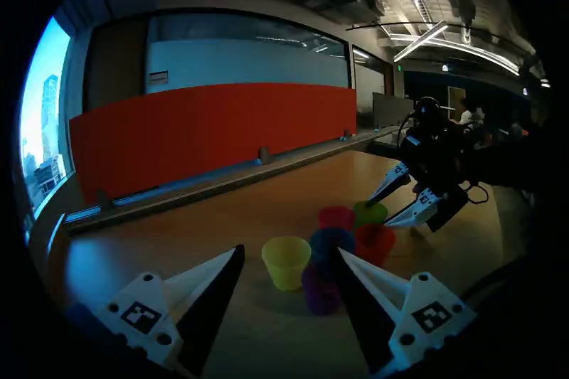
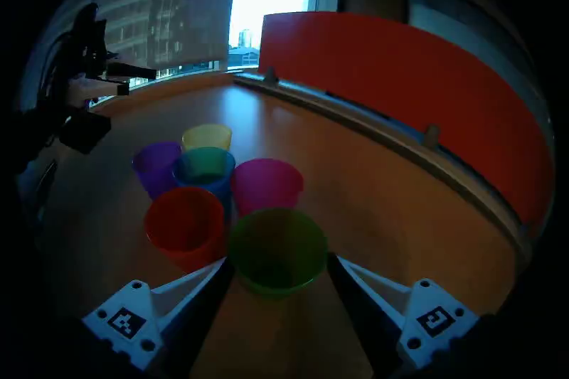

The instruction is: Pour water

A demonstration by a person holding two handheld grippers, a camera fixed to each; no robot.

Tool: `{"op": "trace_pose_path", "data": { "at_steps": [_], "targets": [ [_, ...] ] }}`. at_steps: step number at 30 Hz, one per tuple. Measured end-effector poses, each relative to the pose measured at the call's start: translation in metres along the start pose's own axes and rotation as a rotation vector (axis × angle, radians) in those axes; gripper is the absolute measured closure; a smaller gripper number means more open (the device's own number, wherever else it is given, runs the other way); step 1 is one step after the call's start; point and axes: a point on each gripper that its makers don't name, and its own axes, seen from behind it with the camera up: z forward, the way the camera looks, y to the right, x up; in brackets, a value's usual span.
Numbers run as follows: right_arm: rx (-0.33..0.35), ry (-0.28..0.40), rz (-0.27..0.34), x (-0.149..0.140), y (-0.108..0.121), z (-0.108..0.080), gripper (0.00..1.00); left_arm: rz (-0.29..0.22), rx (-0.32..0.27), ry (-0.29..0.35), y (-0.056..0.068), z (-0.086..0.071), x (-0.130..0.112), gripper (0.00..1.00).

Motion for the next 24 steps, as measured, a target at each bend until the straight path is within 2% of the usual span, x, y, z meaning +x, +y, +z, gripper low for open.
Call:
{"op": "trace_pose_path", "data": {
  "at_steps": [11,17,24],
  "targets": [
    [0.009,-0.002,-0.004,0.001,-0.0014,0.0088,0.01,0.009,0.004,-0.004,-0.0002,-0.001,-0.0006,0.14],
    [0.012,-0.001,-0.015,0.0017,-0.0025,0.0089,0.07,0.011,0.004,-0.005,0.0004,-0.0005,-0.0018,0.14],
    [0.017,0.006,-0.013,0.0022,-0.0039,0.0092,0.09,0.01,0.003,-0.005,0.0017,-0.0006,-0.0027,0.14]
  ]
}}
